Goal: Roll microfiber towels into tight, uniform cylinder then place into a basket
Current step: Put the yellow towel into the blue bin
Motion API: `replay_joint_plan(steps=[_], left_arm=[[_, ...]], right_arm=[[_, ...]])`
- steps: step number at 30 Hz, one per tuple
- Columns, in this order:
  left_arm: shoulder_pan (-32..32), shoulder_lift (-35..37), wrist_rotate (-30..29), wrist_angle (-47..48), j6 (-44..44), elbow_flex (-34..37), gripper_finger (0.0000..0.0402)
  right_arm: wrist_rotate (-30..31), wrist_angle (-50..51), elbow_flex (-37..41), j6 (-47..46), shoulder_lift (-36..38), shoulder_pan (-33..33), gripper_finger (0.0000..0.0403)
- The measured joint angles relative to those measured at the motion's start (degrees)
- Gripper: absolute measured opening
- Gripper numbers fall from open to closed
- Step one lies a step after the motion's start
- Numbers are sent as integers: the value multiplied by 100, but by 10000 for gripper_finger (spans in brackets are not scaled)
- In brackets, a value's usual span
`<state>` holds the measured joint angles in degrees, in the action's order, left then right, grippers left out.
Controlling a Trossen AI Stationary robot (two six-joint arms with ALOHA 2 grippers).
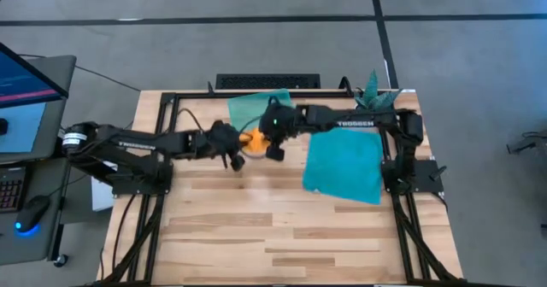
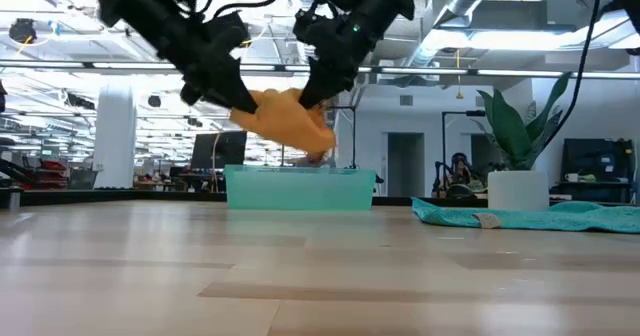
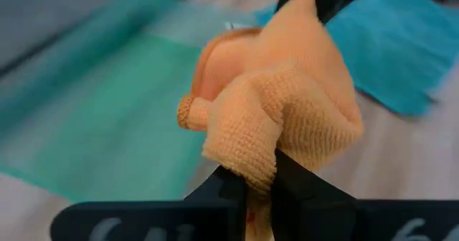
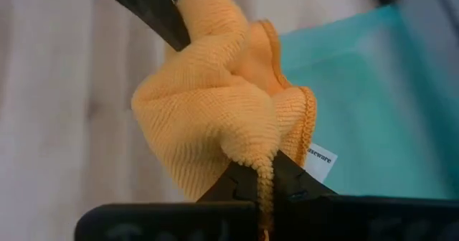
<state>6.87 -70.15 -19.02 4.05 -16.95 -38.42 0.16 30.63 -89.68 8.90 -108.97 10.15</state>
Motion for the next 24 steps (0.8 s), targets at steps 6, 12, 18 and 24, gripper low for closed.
replay_joint_plan(steps=[6, 12, 18, 24], left_arm=[[868, -113, 24, -164, 759, -279, 15], [1660, -479, 356, -486, 1093, -266, 17], [2161, -1404, 905, -1566, 1193, -271, 17], [2300, -2128, 1128, -1766, 1192, -272, 17]], right_arm=[[-7, 70, -236, 992, 0, 611, 15], [-41, 45, -246, 1805, -4, 1179, 15], [-350, -157, -178, 2070, -274, 1567, 15], [-456, -118, -178, 2402, -739, 1742, 15]])
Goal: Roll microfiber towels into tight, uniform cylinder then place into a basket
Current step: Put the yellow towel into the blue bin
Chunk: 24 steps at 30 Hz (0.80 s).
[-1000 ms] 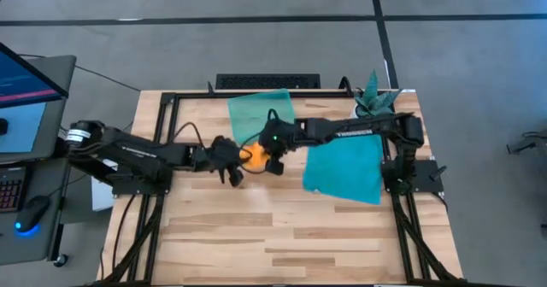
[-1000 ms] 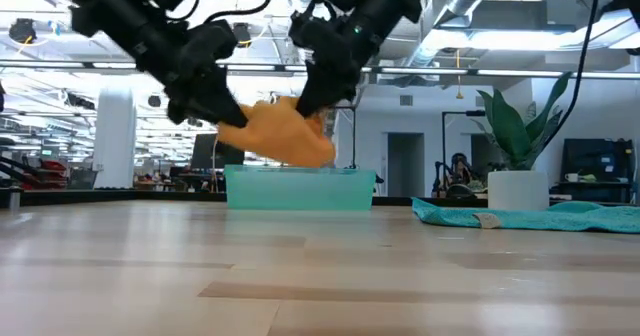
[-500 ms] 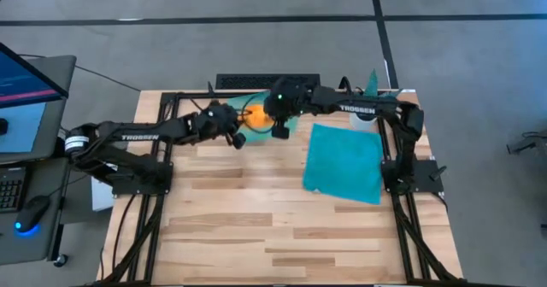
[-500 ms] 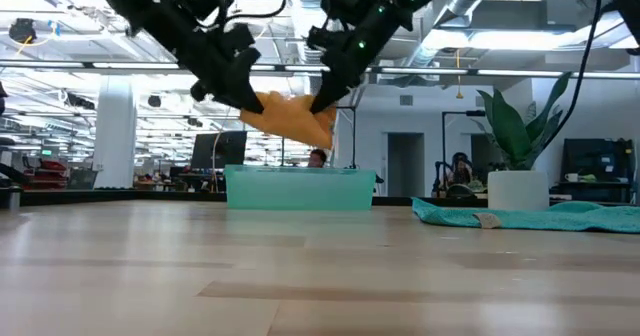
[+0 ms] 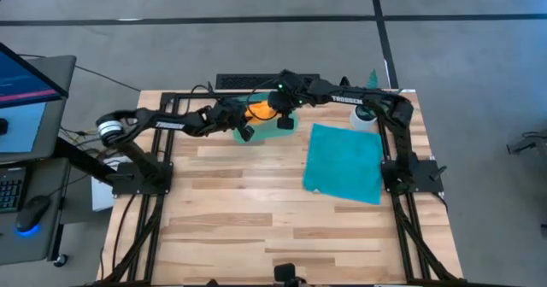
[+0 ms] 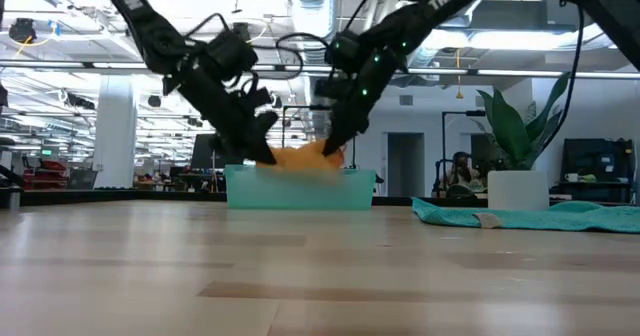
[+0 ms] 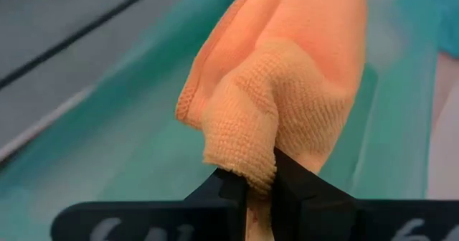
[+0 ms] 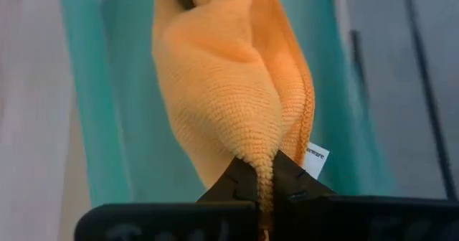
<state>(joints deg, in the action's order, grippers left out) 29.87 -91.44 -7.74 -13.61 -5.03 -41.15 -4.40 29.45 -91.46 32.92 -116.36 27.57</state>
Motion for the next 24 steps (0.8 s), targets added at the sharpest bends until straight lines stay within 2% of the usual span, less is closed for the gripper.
replay_joint_plan(steps=[9, 14, 24], left_arm=[[-85, -230, 909, 402, -425, -9, 18], [-149, -227, 1414, 671, -844, -13, 18], [-210, -227, 1447, 877, -905, -4, 25]], right_arm=[[-446, 727, -4, 62, -118, 19, 15], [-546, 814, -2, 159, -118, 9, 15], [-733, 913, 6, 15, -354, -56, 15]])
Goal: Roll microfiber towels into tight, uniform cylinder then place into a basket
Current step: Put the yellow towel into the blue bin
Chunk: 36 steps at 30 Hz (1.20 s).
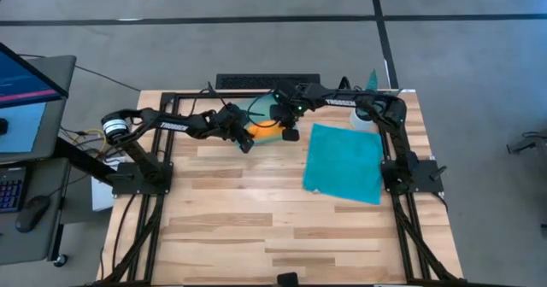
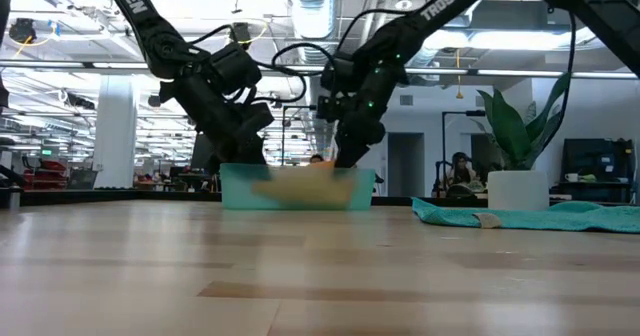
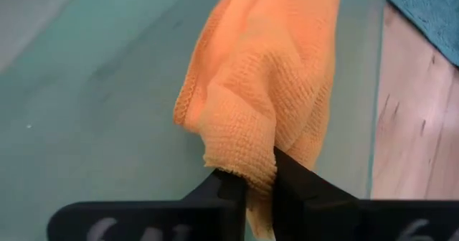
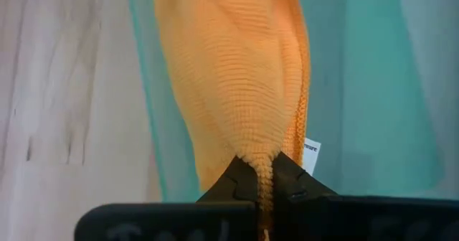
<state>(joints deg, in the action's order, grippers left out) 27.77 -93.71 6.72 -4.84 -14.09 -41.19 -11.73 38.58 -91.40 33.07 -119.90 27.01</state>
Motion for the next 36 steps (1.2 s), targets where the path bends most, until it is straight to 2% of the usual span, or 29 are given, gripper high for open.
replay_joint_plan(steps=[5, 14, 17, 28, 33, 36], left_arm=[[-2, -2, -146, 26, 215, 9, 53], [20, -3, -159, 77, 689, -76, 132], [24, 104, -161, 266, 1096, -218, 145], [28, 1199, -872, 1916, 1504, -482, 142], [28, 1645, -926, 1859, 1491, -153, 142], [26, 1738, -923, 1676, 1423, 123, 142]], right_arm=[[23, 35, 1, 36, -153, -84, 20], [44, 46, -8, -140, -129, -62, 20], [44, 25, -8, -130, -129, -78, 22], [10, 214, -8, 27, -129, -195, 21], [2, 224, -7, 302, -129, -234, 20], [147, 220, -6, 311, -129, -259, 42]])
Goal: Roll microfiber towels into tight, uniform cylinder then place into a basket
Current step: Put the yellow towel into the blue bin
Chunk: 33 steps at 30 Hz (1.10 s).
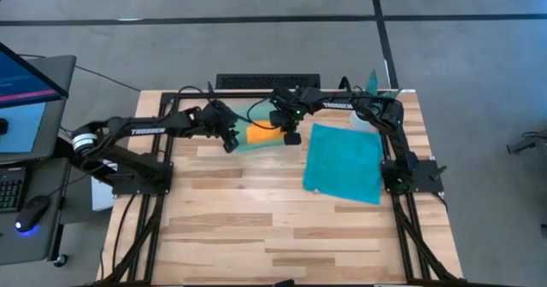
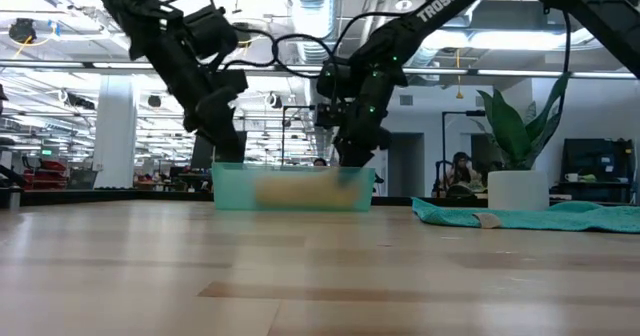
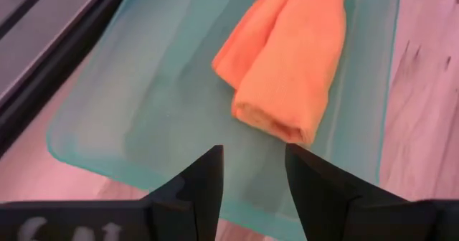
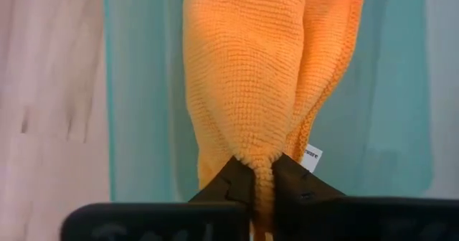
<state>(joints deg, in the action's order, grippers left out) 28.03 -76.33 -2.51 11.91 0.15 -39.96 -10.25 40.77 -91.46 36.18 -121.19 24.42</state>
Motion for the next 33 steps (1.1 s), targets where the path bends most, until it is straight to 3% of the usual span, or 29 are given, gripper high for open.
replay_joint_plan(steps=[12, 18, 24, 33], left_arm=[[-100, 28, 7, -408, -44, 253, 142], [-151, 28, 14, -397, -9, 253, 142], [-151, 28, 12, -397, 73, 253, 142], [-151, 28, 11, -390, 162, 253, 142]], right_arm=[[392, 5, -9, -145, 0, -84, 175], [456, 613, -277, -204, 26, -82, 234], [436, 1156, -689, -469, 31, -78, 243], [411, 810, -870, -443, 31, -80, 217]])
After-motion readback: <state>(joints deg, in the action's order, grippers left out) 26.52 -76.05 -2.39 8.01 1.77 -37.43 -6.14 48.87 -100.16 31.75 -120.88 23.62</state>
